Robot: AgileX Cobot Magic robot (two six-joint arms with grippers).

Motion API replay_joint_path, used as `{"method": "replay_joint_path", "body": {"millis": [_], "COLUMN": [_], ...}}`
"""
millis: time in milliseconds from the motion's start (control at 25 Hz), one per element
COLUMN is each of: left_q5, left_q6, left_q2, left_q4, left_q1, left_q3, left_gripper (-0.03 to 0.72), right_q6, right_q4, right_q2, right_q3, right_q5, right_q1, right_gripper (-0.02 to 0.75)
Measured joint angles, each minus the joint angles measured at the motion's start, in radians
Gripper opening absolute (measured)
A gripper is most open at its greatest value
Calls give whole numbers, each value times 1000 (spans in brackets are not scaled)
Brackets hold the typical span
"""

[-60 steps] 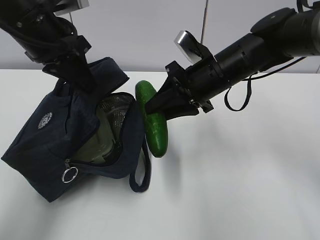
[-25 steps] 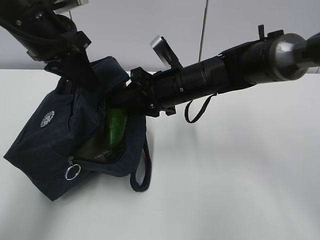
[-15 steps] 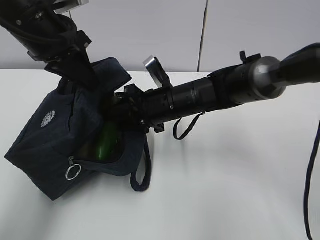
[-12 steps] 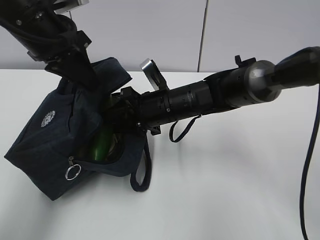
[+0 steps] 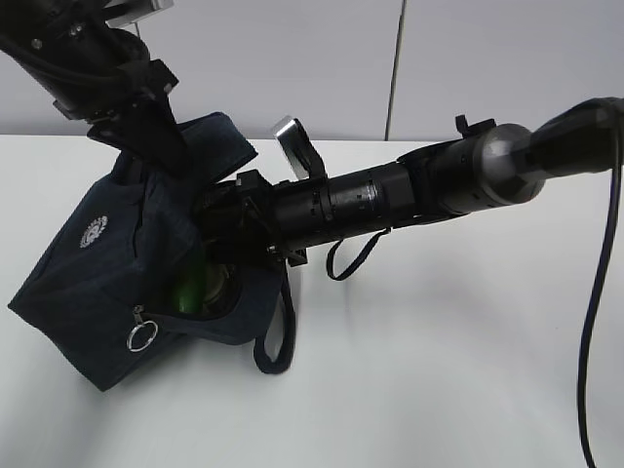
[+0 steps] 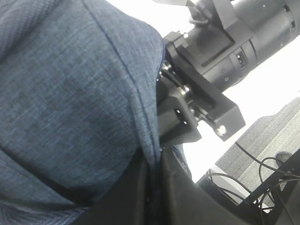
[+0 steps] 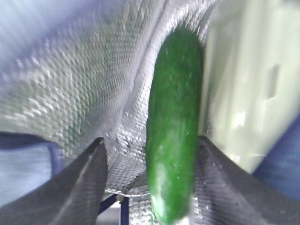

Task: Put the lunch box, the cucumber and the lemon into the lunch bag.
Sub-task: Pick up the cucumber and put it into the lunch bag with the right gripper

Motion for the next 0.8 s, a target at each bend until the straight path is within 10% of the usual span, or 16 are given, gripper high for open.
{"method": "replay_joint_path", "body": {"millis": [800], "left_q5": [2], "left_q6": [5], "left_q2": [0], "left_q4": [-11], "left_q1": [41], "left_q3": [0], "left_gripper": [11], "right_q6": [40], "right_q4": [-181], "right_q2": [-110], "right_q3": [0], "right_q5": [85], "right_q1": [-233], "right_gripper": [407]}}
